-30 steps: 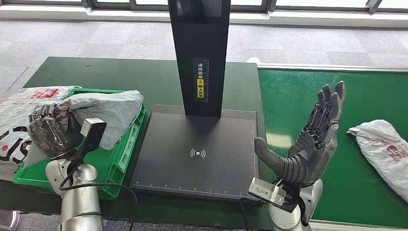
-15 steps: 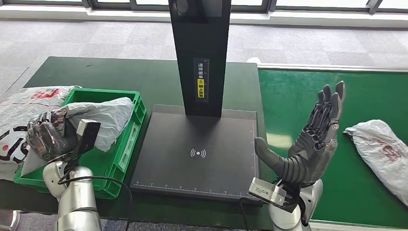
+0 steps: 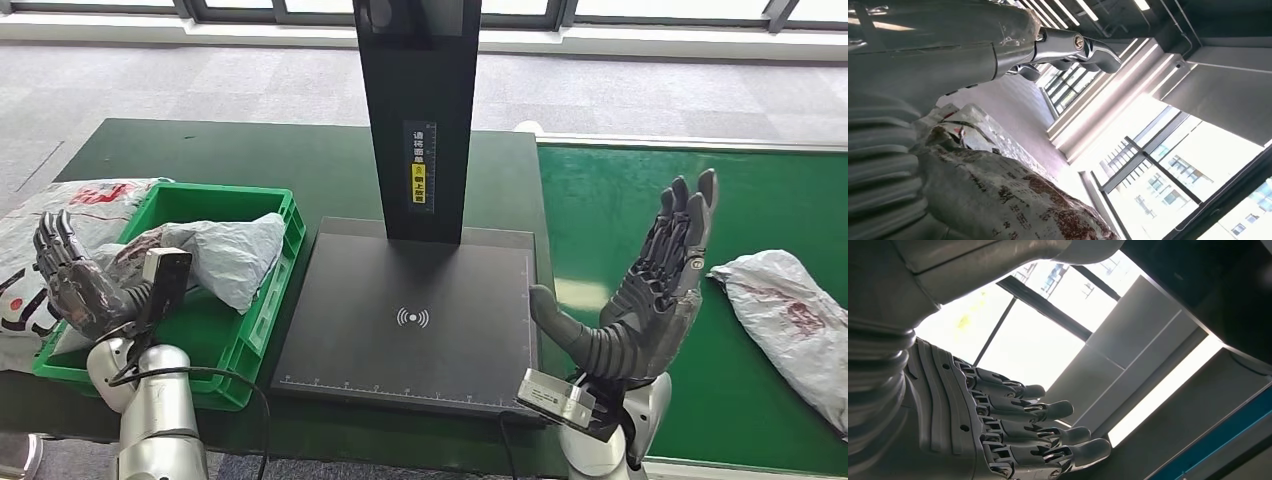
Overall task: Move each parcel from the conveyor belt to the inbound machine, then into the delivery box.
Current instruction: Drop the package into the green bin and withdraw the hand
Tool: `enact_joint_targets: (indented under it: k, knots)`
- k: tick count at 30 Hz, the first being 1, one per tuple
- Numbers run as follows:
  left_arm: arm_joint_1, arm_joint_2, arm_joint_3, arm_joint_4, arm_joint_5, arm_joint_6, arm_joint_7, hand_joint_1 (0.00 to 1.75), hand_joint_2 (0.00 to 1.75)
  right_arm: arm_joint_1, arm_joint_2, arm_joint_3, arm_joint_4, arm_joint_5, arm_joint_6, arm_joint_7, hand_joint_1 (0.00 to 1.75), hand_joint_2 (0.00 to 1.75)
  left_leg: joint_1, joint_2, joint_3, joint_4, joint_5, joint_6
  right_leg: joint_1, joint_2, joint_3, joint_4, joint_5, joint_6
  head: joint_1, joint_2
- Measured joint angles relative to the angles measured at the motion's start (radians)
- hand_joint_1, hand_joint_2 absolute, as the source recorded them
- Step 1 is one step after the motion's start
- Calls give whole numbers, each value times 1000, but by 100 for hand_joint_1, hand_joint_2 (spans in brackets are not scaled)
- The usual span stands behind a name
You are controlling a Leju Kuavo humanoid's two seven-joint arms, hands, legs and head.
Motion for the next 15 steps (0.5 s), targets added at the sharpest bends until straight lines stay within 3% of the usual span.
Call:
enact_joint_targets:
  k: [10, 15]
  knots:
    - [53, -25, -98, -81, 70, 0, 18, 0, 0, 3, 0, -22, 1, -7, 0, 2, 0, 175, 0, 1, -1, 0, 0, 0, 0, 1, -1, 0, 0, 0, 0, 0]
    - [95, -26, -164, -126, 234, 0, -5, 0, 0, 8, 0, -52, 2, -15, 0, 9, 0, 175, 0, 1, -1, 0, 0, 0, 0, 1, -1, 0, 0, 0, 0, 0]
